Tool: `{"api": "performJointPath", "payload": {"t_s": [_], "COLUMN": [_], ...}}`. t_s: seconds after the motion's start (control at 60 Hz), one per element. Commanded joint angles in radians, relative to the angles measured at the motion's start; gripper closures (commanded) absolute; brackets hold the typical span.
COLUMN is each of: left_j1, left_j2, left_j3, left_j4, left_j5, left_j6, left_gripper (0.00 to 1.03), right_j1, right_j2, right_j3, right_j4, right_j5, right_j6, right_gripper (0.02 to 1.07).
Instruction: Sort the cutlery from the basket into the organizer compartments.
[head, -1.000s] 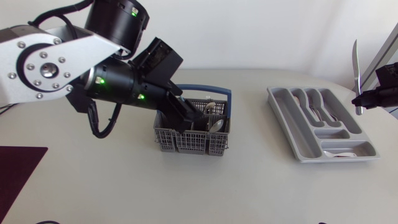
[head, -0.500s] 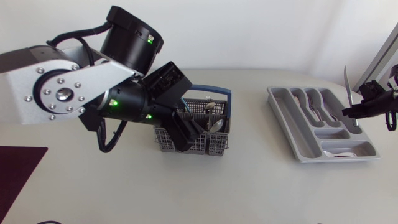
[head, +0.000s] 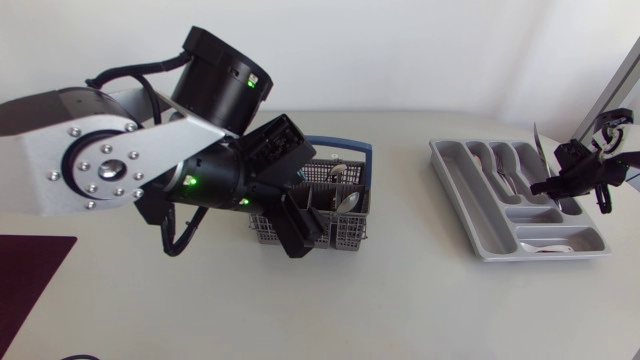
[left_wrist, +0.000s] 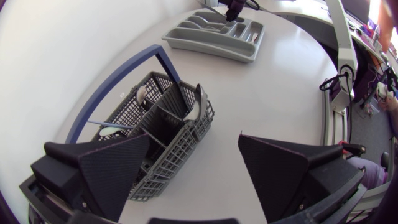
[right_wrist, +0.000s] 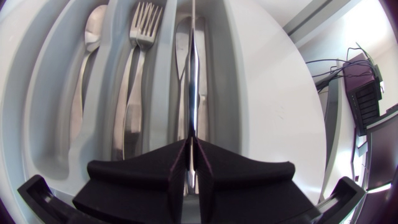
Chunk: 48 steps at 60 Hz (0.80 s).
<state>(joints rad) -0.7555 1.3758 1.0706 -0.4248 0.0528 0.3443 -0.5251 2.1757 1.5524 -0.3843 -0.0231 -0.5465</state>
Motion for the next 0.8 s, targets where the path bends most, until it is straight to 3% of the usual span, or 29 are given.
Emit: {"api": "performJointPath", "payload": {"t_s": [0.0,0.067,0.1,0.317,0.417,0.783], "left_j1": [-0.007,-0.007,-0.007,-0.01,-0.01,-0.024], "left_j2": [-0.001,-0.004,-0.007,-0.027,-0.037,-0.007], "left_j3": [-0.034,-0.041,-0.046,-0.074,-0.093,-0.097], "left_j4": [0.009,0.011,0.011,0.032,0.057,0.147], "left_j5": [-0.008,-0.008,-0.01,-0.016,-0.018,-0.016], "left_j6": [0.022,0.024,0.027,0.032,0.035,0.044], "left_gripper": [0.05,0.05,0.05,0.05,0.05,0.05], "right_j1": [0.007,0.007,0.007,0.005,0.005,0.048], "right_j2": [0.05,0.052,0.052,-0.002,-0.085,-0.404], "right_j3": [0.018,0.02,0.02,-0.017,-0.068,-0.314], "right_j4": [0.002,0.002,0.001,0.007,0.022,0.064], "right_j5": [0.014,0.026,0.029,0.029,0.025,-0.052], "right_j6": [0.034,0.034,0.036,0.039,0.04,0.034], "right_gripper": [0.97,0.95,0.89,0.36,0.18,0.15]}}
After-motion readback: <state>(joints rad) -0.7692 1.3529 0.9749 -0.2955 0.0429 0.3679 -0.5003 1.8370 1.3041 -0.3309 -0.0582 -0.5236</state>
